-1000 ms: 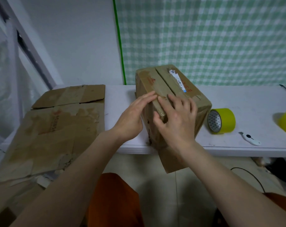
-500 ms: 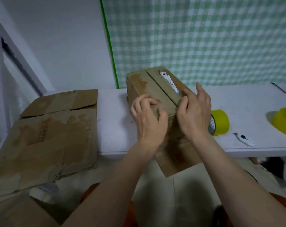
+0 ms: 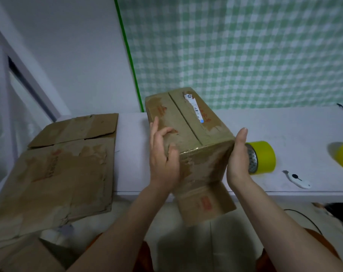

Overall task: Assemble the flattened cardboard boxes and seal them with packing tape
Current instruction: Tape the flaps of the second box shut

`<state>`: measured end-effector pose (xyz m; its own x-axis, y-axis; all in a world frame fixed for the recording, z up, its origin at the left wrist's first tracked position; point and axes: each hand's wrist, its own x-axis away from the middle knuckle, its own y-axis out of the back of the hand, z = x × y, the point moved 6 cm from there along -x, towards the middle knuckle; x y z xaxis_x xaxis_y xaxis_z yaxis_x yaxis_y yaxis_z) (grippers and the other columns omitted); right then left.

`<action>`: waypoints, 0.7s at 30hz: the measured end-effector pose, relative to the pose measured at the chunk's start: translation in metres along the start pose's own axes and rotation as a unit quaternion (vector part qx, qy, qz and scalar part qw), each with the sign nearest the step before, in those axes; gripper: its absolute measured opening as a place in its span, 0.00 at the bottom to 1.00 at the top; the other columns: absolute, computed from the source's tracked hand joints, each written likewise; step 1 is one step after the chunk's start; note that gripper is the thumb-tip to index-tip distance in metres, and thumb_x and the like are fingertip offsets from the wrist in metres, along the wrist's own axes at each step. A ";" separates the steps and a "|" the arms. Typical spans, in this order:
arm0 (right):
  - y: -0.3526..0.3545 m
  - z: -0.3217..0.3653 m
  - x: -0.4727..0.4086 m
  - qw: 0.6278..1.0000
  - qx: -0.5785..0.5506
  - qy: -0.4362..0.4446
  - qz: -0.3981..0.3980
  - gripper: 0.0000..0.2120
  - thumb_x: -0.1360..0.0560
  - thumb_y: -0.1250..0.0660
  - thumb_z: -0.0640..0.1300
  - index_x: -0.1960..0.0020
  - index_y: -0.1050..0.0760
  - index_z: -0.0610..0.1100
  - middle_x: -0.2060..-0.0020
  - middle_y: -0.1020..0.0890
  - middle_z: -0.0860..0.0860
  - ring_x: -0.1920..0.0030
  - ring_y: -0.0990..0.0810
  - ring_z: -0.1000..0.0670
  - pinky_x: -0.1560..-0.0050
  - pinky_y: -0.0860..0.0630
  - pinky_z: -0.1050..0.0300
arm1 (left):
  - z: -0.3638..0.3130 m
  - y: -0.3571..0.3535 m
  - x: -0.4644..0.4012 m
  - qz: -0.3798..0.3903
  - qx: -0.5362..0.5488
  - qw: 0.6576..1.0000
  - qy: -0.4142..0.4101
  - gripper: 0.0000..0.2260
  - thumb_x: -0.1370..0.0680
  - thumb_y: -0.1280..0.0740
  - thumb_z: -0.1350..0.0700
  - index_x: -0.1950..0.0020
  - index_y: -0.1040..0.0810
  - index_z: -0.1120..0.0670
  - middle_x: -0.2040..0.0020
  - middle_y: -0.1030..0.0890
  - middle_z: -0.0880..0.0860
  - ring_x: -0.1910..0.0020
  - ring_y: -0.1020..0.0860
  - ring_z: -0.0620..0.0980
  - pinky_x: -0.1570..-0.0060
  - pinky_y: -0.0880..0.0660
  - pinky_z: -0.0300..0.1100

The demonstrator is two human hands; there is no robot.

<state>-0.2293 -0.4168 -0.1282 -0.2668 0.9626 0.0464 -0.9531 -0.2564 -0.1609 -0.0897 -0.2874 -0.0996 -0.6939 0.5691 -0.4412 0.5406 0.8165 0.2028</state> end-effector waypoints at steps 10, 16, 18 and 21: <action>0.001 -0.037 0.008 0.968 0.243 -0.034 0.057 0.21 0.20 0.40 0.48 0.30 0.33 0.40 0.32 0.28 0.44 0.33 0.30 0.46 0.36 0.35 0.56 | -0.012 0.132 0.011 -0.226 -0.166 0.959 0.044 0.26 0.23 0.44 0.70 0.25 0.39 0.60 0.27 0.34 0.57 0.27 0.36 0.51 0.28 0.37 0.52; -0.015 -0.042 0.030 0.965 0.237 -0.037 0.108 0.19 0.21 0.38 0.46 0.32 0.31 0.39 0.40 0.23 0.43 0.45 0.25 0.47 0.38 0.29 0.49 | -0.067 0.031 0.023 0.134 -0.323 0.932 -0.100 0.25 0.22 0.39 0.53 0.25 0.37 0.57 0.23 0.40 0.53 0.23 0.44 0.51 0.24 0.46 0.49; -0.015 -0.047 0.036 0.955 0.259 -0.044 0.136 0.19 0.21 0.38 0.46 0.33 0.30 0.40 0.42 0.23 0.44 0.46 0.24 0.46 0.38 0.28 0.45 | -0.045 0.011 0.020 0.230 -0.450 0.863 0.006 0.34 0.22 0.39 0.42 0.21 0.48 0.54 0.21 0.49 0.56 0.22 0.52 0.56 0.24 0.55 0.52; -0.013 -0.052 0.042 0.941 0.290 -0.053 0.170 0.17 0.21 0.37 0.47 0.35 0.28 0.42 0.43 0.23 0.46 0.43 0.23 0.45 0.38 0.27 0.44 | -0.029 -0.001 0.011 0.294 -0.559 0.771 0.079 0.41 0.23 0.34 0.43 0.21 0.58 0.53 0.21 0.56 0.61 0.24 0.56 0.67 0.26 0.56 0.63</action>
<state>-0.2210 -0.3688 -0.1756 -0.5531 0.8108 0.1918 -0.7205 -0.5810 0.3786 -0.1118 -0.2797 -0.0794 -0.5821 0.8060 0.1075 0.0961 -0.0630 0.9934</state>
